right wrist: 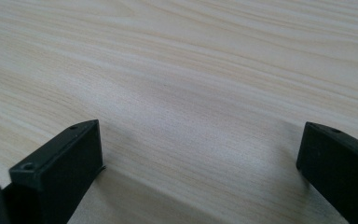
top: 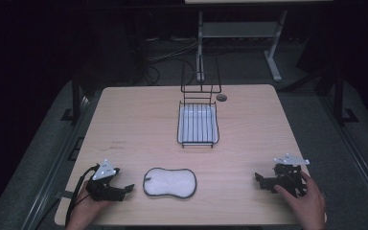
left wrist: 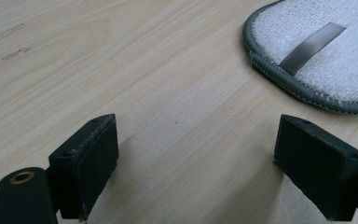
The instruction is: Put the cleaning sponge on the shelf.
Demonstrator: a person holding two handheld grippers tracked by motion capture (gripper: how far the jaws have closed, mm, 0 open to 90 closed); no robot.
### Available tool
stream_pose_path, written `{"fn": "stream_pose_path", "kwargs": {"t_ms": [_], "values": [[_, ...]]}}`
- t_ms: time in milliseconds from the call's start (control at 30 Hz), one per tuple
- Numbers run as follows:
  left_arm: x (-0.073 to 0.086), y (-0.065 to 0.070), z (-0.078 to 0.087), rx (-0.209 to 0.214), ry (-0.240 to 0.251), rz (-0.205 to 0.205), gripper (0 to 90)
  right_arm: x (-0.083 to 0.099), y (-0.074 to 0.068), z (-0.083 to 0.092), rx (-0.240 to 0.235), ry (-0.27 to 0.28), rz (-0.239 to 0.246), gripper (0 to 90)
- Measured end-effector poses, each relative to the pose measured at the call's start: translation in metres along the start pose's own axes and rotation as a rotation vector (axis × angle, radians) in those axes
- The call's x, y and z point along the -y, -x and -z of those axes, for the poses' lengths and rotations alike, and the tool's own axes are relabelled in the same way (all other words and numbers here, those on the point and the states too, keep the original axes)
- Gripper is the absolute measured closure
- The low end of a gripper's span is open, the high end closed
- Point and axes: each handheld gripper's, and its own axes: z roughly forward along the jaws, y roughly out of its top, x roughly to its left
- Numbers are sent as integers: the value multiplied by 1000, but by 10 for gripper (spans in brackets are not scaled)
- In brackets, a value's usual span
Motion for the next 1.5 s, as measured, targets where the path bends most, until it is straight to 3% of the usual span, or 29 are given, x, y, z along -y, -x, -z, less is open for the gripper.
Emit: {"fn": "stream_pose_path", "kwargs": {"t_ms": [500,567,600,700,733,767,833,1033,1500], "values": [[1,0,1,-6,11,2,155,0,0,0,0,0,0,0],[1,-1,3,-3,16,-2,192,0,0,0,0,0,0,0],[1,-1,5,2,15,-6,313,0,0,0,0,0,0,0],[0,-1,6,5,10,-12,363,0,0,0,0,0,0,0],[-1,-1,7,-2,12,-17,470,0,0,0,0,0,-1,0],[-2,0,8,-6,10,-21,470,0,0,0,0,0,-1,0],[-7,0,12,15,9,-14,642,0,0,0,0,0,0,0],[-17,6,14,55,1,1,873,0,0,0,0,0,0,0],[-36,12,10,142,26,12,898,0,0,0,0,0,0,0]]}}
